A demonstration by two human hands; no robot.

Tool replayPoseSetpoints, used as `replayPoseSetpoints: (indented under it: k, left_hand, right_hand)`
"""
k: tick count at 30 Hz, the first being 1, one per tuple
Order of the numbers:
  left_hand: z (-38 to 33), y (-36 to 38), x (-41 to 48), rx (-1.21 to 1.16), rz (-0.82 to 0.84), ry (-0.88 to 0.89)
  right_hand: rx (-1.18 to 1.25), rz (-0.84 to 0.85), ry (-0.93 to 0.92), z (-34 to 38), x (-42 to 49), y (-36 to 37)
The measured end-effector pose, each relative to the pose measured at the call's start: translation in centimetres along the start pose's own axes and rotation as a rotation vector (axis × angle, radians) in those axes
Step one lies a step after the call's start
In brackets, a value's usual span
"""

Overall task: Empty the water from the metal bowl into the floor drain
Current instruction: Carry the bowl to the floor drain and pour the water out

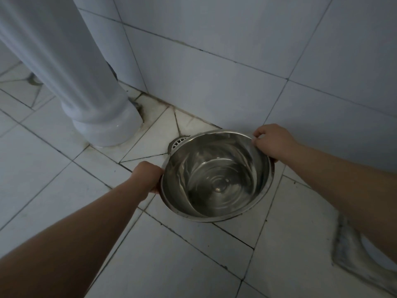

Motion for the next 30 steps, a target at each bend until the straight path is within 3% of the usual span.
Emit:
replayPoseSetpoints:
  k: [30]
  left_hand:
    - [0.4, -0.1, 1.1, -0.088, 0.018, 0.027]
  right_hand:
    - [-0.003, -0.024, -0.002, 0.2, 0.4, 0.0]
Point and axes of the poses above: each hand's wrist, its own x-axis towards the middle knuckle, its own y-axis out of the palm, z = x × y, the point moved 4 cm from there along x, towards the middle knuckle, and after that the axes turned 11 degrees about y, right-handed, at the moved point
